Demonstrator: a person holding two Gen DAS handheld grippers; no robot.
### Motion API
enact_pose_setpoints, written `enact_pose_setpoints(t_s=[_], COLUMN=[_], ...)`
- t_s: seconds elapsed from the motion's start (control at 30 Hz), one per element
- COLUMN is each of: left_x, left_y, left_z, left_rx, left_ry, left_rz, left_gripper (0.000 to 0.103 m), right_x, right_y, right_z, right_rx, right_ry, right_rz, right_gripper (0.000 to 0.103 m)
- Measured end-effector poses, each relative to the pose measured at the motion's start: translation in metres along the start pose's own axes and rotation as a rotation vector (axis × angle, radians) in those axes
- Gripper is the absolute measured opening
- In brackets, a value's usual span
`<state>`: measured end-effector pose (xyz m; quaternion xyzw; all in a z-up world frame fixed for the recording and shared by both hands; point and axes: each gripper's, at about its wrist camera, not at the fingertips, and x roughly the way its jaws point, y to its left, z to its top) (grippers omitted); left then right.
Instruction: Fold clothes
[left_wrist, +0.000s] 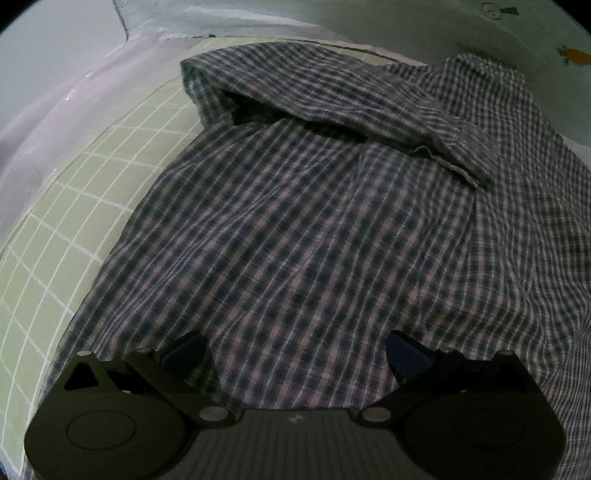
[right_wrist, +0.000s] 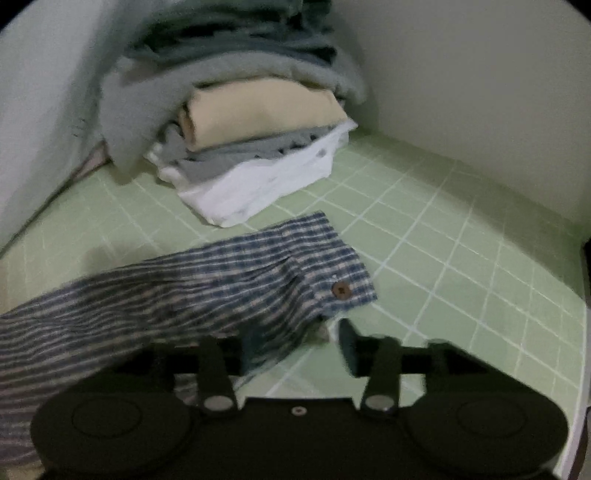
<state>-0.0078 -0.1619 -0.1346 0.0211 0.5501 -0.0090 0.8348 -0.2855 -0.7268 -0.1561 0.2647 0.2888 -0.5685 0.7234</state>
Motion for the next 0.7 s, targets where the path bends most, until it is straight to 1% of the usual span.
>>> enact_pose_setpoints(t_s=[0.03,0.1,0.2,0.27,0.33,0.43,0.47,0.53,0.7], left_x=[-0.002,-0.009,-0.024,-0.035,-0.045,-0.055,-0.056,-0.057,-0.062], left_y=[0.002,0.009,0.029,0.045,0.064,0.092,0.099,0.113,0.147], left_z=[-0.002,-0.008,-0.019,-0.027,-0.036,-0.046,-0.048,-0.053,-0.064], left_rx=[-0.002,-0.005,-0.022,-0.034,-0.054,-0.088,-0.088,-0.088,-0.087], left_ry=[-0.002,-0.024,-0.050,-0.068,-0.079,-0.089,-0.088,-0.085,-0.079], left_rz=[0.009,0.025,0.042,0.073,0.099,0.106,0.108,0.114,0.128], left_gripper=[0.103,0.103,0.103,0.103,0.103,0.103,0.103,0.103,0.103], right_x=[-0.009,-0.024,-0.050,-0.069,-0.088,-0.111,-0.117,-0.123,-0.121], right_y=[0.004,0.014,0.035,0.051,0.064,0.083,0.087,0.094,0.101], right_z=[-0.006,-0.022,-0.049,-0.069,-0.087,-0.115,-0.124,-0.138,-0.163], right_rx=[0.006,-0.025,-0.124,-0.185,-0.243,-0.339,-0.362,-0.388,-0.435], right_ry=[-0.005,0.003,0.021,0.034,0.032,0.033,0.043,0.068,0.119], right_rz=[0.046,0.139,0.271,0.393,0.488,0.589,0.602,0.592,0.504], right_gripper=[0.061,0.064,0.067,0.071,0.079,0.082,0.083,0.083,0.084])
